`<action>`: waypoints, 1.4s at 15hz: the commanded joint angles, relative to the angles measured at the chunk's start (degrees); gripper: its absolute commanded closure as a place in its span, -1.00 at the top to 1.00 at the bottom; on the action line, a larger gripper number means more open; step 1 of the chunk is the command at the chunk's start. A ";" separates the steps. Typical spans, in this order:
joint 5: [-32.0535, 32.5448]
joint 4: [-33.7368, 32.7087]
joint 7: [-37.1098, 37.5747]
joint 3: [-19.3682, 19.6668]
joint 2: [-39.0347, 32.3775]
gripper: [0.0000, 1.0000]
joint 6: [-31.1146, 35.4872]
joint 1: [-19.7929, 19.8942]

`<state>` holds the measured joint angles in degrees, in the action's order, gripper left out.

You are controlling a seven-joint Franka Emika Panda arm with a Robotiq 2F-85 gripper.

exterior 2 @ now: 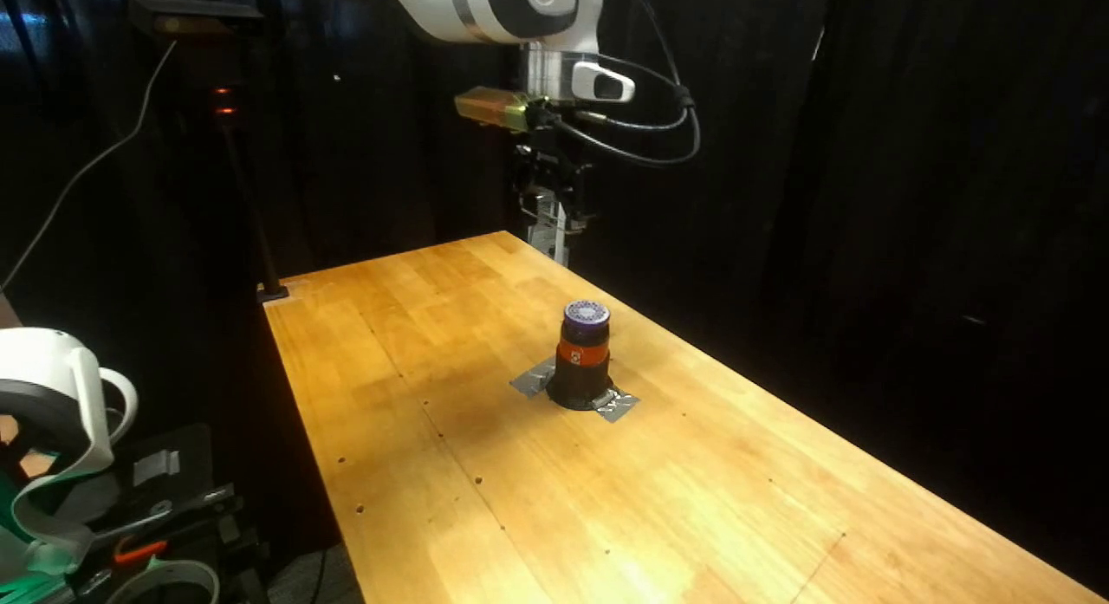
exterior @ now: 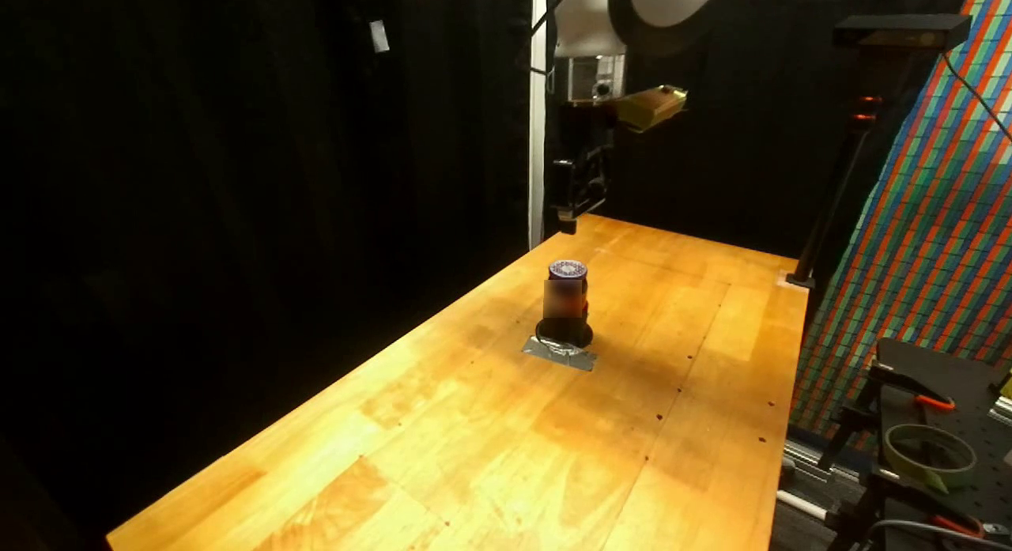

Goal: Put a rubber band around the brown cup

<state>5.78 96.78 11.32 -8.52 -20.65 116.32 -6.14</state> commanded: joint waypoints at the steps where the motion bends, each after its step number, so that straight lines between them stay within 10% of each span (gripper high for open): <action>1: 1.31 -14.13 0.59 3.30 -11.71 1.00 -3.89 -2.39; 12: 1.06 -30.33 -0.82 7.99 -27.27 1.00 -10.70 -2.66; 21: -2.09 -29.20 -5.26 6.09 -28.17 1.00 -13.80 -1.12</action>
<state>5.52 68.32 9.77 -1.40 -48.90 106.04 -8.16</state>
